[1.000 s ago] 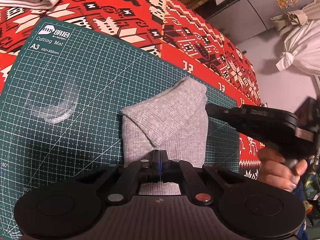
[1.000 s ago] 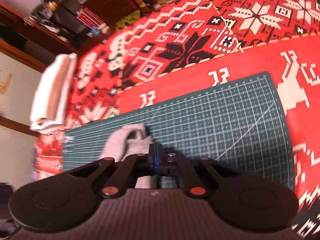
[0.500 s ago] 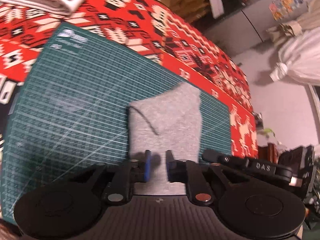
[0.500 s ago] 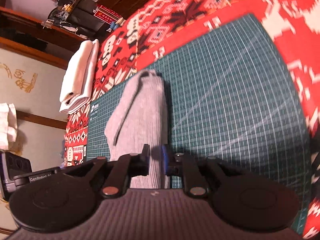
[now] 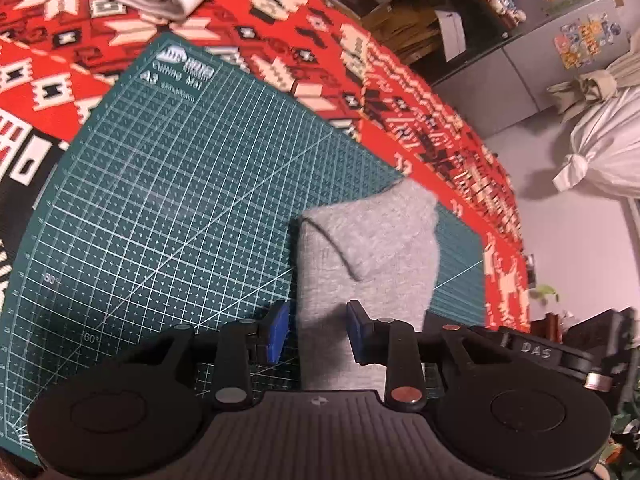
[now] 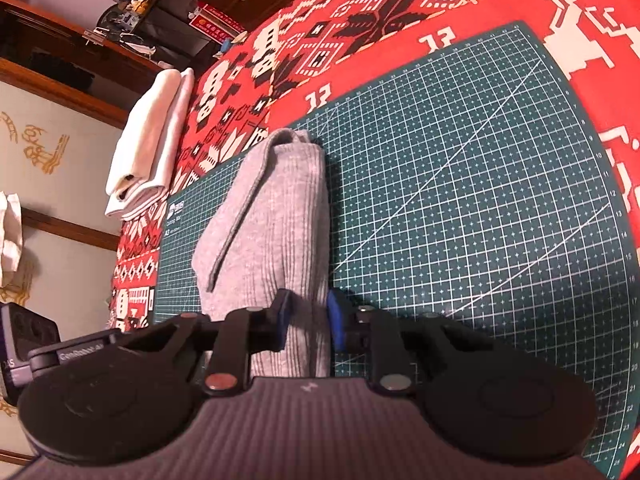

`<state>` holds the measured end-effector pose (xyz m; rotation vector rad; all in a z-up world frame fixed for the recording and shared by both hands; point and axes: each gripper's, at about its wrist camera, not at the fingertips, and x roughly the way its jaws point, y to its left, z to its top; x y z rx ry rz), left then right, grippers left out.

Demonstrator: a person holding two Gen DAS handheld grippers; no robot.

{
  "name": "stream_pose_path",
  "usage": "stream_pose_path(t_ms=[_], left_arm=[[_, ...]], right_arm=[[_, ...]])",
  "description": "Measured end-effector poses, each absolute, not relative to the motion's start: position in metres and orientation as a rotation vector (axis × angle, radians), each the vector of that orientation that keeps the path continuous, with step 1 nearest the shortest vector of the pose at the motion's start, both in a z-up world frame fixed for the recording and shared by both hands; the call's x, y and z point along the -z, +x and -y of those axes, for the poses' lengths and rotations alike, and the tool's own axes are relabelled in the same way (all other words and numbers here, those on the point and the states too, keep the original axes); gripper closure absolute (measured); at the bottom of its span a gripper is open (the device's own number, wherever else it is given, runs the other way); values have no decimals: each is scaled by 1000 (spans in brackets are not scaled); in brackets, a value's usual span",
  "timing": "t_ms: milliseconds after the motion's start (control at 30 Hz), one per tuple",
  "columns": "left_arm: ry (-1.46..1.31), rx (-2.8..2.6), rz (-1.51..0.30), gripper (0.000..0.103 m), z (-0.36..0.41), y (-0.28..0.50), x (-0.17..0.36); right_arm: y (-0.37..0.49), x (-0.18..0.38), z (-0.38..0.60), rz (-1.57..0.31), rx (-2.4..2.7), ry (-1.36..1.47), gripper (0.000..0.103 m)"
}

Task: Fold clothes
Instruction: 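Grasp the grey strip's end with the left gripper while the right gripper grasps beside it, then lift the grey strip with both grippers and carry it onto the white clothes stack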

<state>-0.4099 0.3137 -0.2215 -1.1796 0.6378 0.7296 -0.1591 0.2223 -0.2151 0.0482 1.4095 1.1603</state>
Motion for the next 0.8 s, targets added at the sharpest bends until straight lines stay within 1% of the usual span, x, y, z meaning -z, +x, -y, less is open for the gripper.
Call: stream_pose_path(t_ms=[67, 200, 267, 400, 567, 800], left_arm=[[-1183, -720, -618, 77, -314, -409, 226], [-1175, -717, -593, 83, -314, -410, 228], [-1164, -718, -586, 88, -313, -410, 226], [-1127, -715, -562, 89, -312, -415, 212], [-1107, -708, -515, 89, -319, -426, 191], [-1054, -719, -459, 89, -335, -451, 162]], right_arm=[[-160, 216, -222, -1393, -1166, 46, 91], [-165, 216, -220, -1357, -1174, 42, 94], [-167, 214, -219, -1348, -1168, 49, 96], [-170, 202, -217, -1323, -1172, 66, 97], [-172, 189, -226, -1343, -1176, 82, 97], [-190, 159, -250, -1280, -1219, 108, 97]])
